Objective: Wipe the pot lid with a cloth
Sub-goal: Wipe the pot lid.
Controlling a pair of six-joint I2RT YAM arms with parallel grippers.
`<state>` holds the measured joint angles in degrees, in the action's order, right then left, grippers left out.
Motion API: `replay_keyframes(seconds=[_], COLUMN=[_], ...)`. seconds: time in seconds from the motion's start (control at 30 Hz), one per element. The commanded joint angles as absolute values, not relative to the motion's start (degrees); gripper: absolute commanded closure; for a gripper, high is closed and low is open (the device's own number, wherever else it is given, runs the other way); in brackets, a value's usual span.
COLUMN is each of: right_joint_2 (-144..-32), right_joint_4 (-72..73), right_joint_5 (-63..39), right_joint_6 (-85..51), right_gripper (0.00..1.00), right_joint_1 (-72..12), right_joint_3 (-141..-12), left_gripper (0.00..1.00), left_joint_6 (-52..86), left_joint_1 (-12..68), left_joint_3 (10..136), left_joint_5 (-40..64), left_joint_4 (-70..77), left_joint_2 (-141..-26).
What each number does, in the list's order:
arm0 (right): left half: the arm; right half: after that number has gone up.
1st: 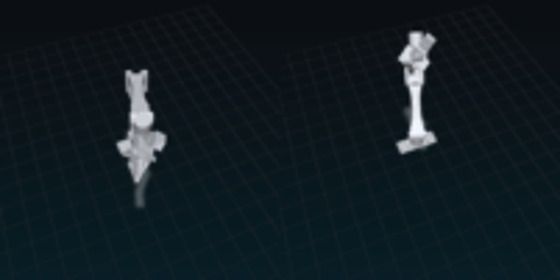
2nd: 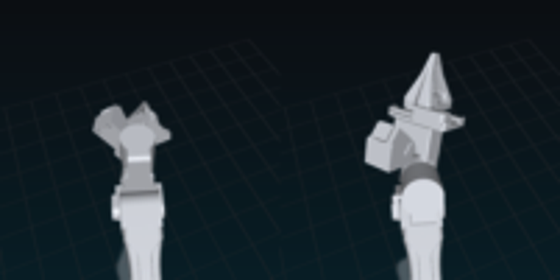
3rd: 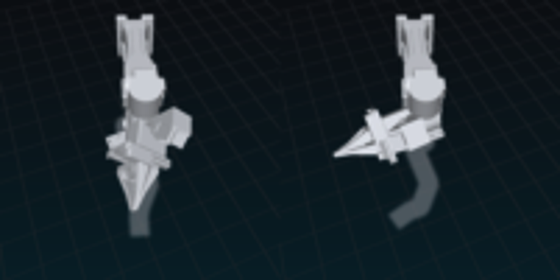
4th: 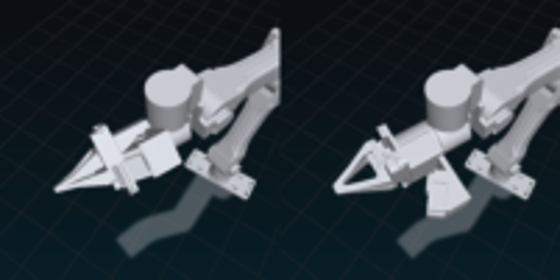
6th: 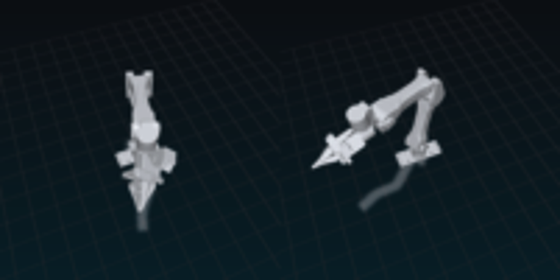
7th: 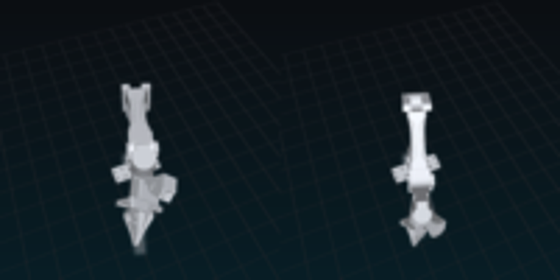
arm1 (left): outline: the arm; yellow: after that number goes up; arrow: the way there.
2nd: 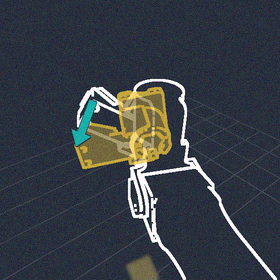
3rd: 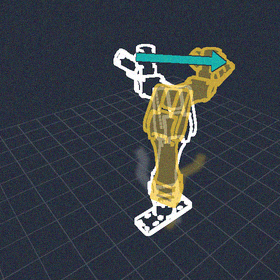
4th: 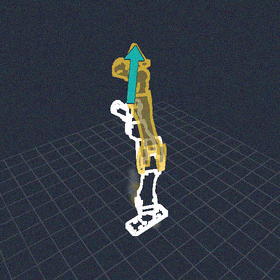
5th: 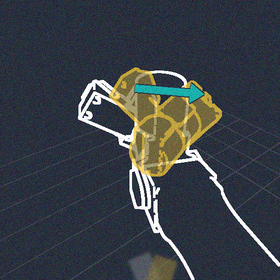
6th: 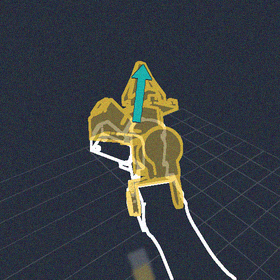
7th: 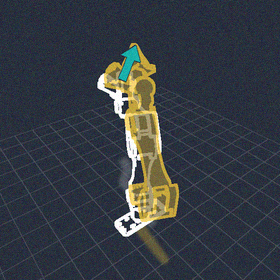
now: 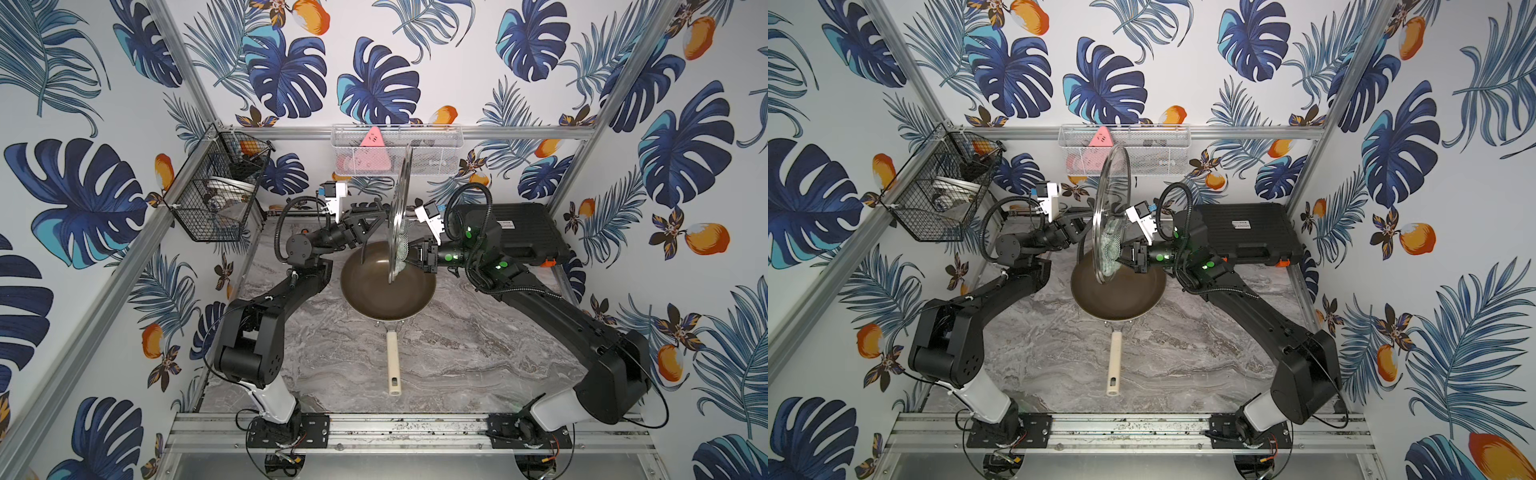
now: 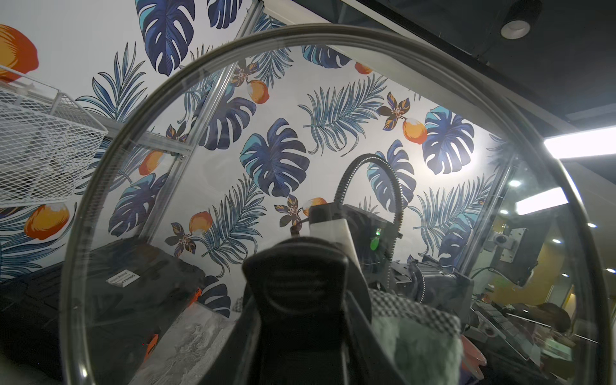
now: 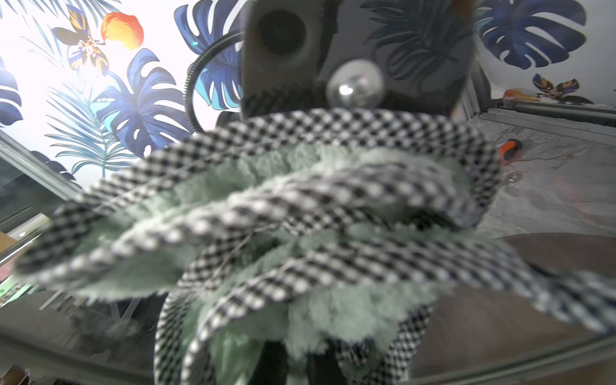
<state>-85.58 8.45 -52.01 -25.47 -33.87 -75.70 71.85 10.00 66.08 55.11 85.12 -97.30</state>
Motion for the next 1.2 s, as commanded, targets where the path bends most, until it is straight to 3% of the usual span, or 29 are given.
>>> replay_keyframes(seconds=[0.0,0.67,1.17], right_joint_2=[-83.63,-85.02,-89.84], right_joint_4=[8.68,-1.03,2.87], right_joint_5=[-59.99,-51.21,-47.29], right_joint_6=[-24.99,-17.99,-19.24], right_gripper=[1.0,1.0,1.0], right_joint_1=[-35.98,-37.13,-33.68], right_joint_3=[-75.09,-71.71,-74.04], left_gripper=[1.0,1.0,1.0], left_joint_6=[68.96,70.57,71.43], left_joint_1=[10.55,10.55,10.55], left_joint_3=[66.34,67.12,66.27], left_joint_5=[47.46,47.46,47.07], left_joint_4=[88.51,88.55,88.51], left_joint_2=[-97.47,-94.07,-92.08])
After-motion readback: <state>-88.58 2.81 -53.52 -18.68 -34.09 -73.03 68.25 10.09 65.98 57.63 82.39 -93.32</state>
